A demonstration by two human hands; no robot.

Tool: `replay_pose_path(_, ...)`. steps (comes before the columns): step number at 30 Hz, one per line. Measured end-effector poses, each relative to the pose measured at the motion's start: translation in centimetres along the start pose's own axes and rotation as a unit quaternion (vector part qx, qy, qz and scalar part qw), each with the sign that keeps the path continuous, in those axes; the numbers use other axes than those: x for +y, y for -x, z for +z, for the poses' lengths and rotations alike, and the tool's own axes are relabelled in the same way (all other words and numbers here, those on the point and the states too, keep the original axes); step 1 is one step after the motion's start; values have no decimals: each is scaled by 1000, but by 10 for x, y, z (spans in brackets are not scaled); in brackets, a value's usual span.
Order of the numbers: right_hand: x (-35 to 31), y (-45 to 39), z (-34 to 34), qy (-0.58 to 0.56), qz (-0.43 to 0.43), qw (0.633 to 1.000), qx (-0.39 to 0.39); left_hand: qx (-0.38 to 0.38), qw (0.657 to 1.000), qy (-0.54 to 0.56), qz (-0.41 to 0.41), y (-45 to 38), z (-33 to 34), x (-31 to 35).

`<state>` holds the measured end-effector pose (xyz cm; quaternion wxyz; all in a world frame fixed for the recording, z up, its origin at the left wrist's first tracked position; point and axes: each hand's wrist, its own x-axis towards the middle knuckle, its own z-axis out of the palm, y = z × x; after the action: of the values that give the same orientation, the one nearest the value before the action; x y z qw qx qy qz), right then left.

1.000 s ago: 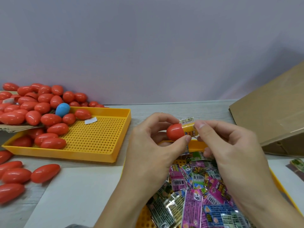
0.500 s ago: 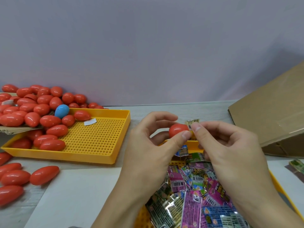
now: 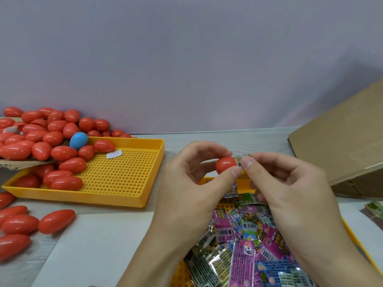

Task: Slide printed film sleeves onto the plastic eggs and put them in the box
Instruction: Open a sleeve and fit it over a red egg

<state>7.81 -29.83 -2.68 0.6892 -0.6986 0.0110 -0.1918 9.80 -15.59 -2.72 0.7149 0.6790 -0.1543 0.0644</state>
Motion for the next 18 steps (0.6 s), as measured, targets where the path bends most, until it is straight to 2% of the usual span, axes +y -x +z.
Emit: replay_pose_path(18,-2,0,0,12,5,1000,2,-2,999,-37,18,0,-1,-1)
